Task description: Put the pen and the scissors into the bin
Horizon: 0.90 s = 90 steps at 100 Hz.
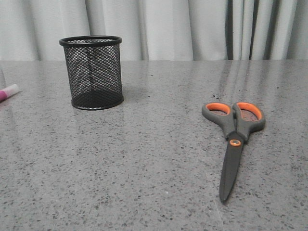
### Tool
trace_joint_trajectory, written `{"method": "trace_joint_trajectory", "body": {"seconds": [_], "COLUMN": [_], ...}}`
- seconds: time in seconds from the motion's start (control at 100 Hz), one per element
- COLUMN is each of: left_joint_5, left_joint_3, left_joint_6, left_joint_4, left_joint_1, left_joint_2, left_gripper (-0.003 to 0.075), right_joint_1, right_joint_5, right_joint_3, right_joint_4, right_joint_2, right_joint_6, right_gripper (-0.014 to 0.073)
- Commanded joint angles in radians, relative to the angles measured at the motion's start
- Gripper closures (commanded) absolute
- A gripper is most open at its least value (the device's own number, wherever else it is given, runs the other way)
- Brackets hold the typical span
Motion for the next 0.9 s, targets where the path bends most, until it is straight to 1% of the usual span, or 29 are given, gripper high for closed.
{"method": "trace_joint_trajectory", "body": {"seconds": [0.0, 0.69, 0.74, 0.79, 0.82, 0.89], "left_joint_5": [-0.042, -0.042, -0.042, -0.042, -0.042, -0.042], "left_joint_3": [0.042, 0.042, 0.042, 0.042, 0.042, 0.042], "left_joint_6": [-0.01, -0.01, -0.01, -0.01, -0.01, -0.01], "left_joint_4": [-0.002, -0.002, -0.002, -0.002, -0.002, -0.002], "left_joint_1": [0.001, 0.001, 0.001, 0.001, 0.001, 0.001], "left_joint_2": [-0.032, -0.032, -0.032, -0.032, -0.032, -0.032], "left_gripper": [0.0739, 0.0739, 0.0739, 0.0739, 0.0739, 0.0739], "right_joint_1": [-0.004, -0.004, -0.004, -0.004, -0.004, -0.004], "right_joint_5": [-0.039, -0.051, -0.074, -0.127, -0.183, -0.319], "right_joint_3": [0.015, 0.015, 0.015, 0.015, 0.015, 0.015], "right_joint_4": [0.003, 0.003, -0.033, -0.087, -0.108, -0.106], "right_joint_2": [-0.019, -0.019, -0.019, -0.019, -0.019, -0.019], "right_joint_6": [-0.011, -0.011, -0.011, -0.011, -0.011, -0.011], "right_gripper": [0.0662, 0.0662, 0.0662, 0.0662, 0.0662, 0.0662]}}
